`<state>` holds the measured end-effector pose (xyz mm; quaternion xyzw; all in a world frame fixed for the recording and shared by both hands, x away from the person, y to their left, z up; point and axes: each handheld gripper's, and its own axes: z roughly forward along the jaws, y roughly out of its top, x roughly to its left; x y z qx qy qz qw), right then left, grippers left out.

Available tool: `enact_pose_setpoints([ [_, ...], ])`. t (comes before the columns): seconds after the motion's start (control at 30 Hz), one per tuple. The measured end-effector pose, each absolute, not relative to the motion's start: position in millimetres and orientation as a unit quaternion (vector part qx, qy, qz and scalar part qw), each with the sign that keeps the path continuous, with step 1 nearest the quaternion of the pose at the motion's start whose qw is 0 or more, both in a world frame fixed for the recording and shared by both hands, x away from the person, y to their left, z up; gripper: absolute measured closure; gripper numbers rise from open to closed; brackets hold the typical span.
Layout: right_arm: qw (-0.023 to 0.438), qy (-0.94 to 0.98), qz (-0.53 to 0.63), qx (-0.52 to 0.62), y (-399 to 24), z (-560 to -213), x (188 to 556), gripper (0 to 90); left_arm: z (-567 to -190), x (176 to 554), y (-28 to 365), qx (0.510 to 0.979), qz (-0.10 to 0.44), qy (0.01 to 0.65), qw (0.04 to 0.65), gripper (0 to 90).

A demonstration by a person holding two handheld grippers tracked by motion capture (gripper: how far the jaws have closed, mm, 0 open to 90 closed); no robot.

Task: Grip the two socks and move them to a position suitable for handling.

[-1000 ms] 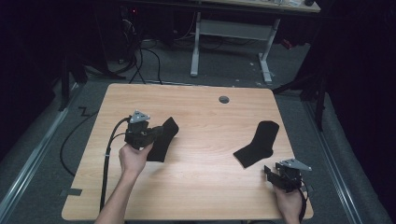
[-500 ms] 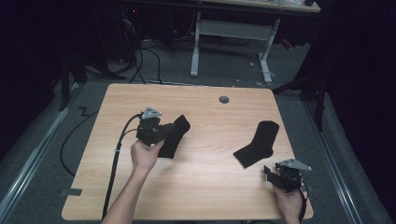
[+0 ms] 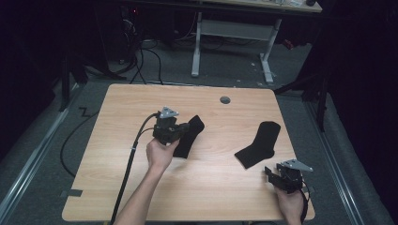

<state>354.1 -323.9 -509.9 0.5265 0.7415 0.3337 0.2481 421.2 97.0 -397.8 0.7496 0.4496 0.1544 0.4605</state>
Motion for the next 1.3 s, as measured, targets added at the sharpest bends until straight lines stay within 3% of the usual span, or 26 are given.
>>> enact_pose_setpoints([
  [1.3, 0.247, 0.743, 0.334, 0.525, -323.5, -510.0, 354.0, 45.3, -455.3, 408.2, 70.0, 0.786, 0.138, 0.445, 0.407, 83.7],
])
